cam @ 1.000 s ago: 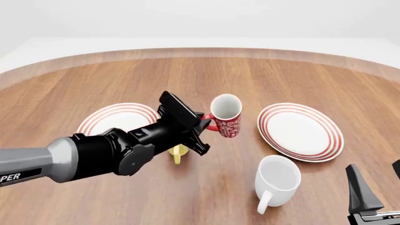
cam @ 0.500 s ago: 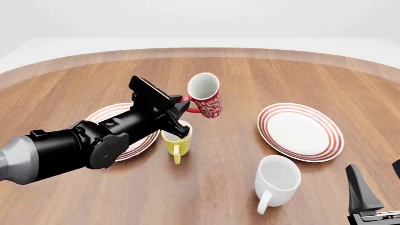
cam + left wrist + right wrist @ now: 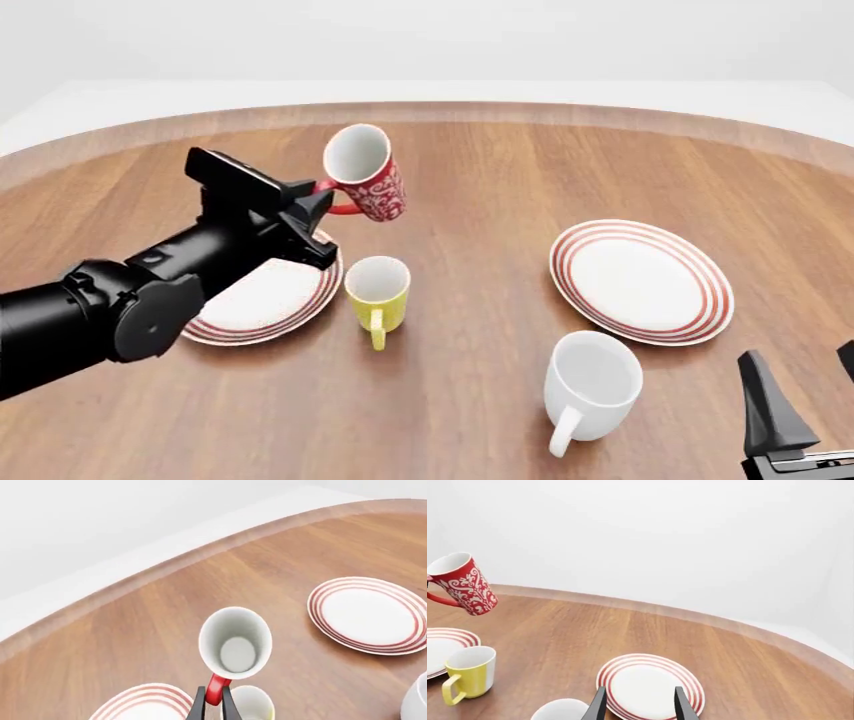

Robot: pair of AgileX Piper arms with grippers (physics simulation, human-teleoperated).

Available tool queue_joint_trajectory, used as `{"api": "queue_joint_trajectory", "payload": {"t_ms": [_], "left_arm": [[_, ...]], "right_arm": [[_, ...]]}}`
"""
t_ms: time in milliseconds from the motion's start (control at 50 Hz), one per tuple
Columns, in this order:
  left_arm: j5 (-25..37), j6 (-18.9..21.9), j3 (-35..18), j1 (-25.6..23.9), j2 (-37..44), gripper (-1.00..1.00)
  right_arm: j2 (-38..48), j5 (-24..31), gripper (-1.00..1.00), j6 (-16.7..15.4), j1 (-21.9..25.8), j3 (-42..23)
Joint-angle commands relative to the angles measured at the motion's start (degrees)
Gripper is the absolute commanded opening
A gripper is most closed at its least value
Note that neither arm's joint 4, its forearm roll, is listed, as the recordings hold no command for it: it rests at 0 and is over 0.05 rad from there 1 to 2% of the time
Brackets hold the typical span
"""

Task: Put the red mug on the left plate.

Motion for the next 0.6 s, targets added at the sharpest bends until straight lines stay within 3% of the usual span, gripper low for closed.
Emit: {"api": "queue_joint_trajectory", "payload": {"t_ms": [20, 360, 600], "left_arm": [[-0.9, 0.6, 3.0, 3.9, -3.8, -1.00], [-3.0, 0.8, 7.0, 10.2, -6.9, -1.00], [-6.7, -0.5, 9.8, 13.4, -4.8, -1.00]], "right_arm": [[0.0, 0.0, 1.00, -0.1, 0.1, 0.0], [0.0, 0.0, 1.00, -0.2, 0.1, 0.0], [0.0, 0.0, 1.00, -0.2, 0.2, 0.0]]}}
